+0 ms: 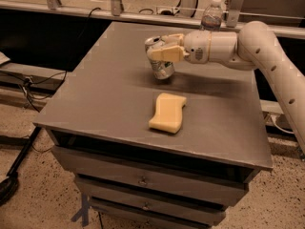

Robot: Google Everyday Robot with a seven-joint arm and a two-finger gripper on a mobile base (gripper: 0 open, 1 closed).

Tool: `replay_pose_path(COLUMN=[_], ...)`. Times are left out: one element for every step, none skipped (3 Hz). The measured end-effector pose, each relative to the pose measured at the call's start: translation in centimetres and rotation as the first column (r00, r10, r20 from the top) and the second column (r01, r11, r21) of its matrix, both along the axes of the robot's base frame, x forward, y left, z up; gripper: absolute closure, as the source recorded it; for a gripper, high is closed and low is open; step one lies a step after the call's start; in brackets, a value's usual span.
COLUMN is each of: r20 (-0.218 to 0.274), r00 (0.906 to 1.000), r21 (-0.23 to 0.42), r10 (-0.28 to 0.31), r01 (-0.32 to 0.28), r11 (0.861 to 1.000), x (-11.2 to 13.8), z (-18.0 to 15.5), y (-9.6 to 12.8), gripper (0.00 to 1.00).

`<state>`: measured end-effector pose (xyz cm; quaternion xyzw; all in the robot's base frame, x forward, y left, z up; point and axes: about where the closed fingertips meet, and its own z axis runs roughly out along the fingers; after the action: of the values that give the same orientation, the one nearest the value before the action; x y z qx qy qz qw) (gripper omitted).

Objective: Place 7up can upright

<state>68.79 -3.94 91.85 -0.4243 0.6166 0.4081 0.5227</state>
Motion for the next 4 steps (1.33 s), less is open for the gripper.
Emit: replay_pose_path(r20=[0.004, 0.002, 0.002, 0.002], r00=[1.0, 1.0, 1.0, 1.0], r21=[0.009, 0.009, 0.009, 0.009], r10=[0.001, -0.003, -0.003, -0.003], r01=[-0.001, 0.003, 0.003, 0.003], r11=[1.0, 1.0, 1.0, 1.0], x=[-0.15, -0.19, -0.19, -0.2], z=[-1.41, -1.73, -1.5, -1.46], y=[-0.94, -1.5, -1.5, -1.51], gripper=[0.87, 0.65, 0.42, 0.18])
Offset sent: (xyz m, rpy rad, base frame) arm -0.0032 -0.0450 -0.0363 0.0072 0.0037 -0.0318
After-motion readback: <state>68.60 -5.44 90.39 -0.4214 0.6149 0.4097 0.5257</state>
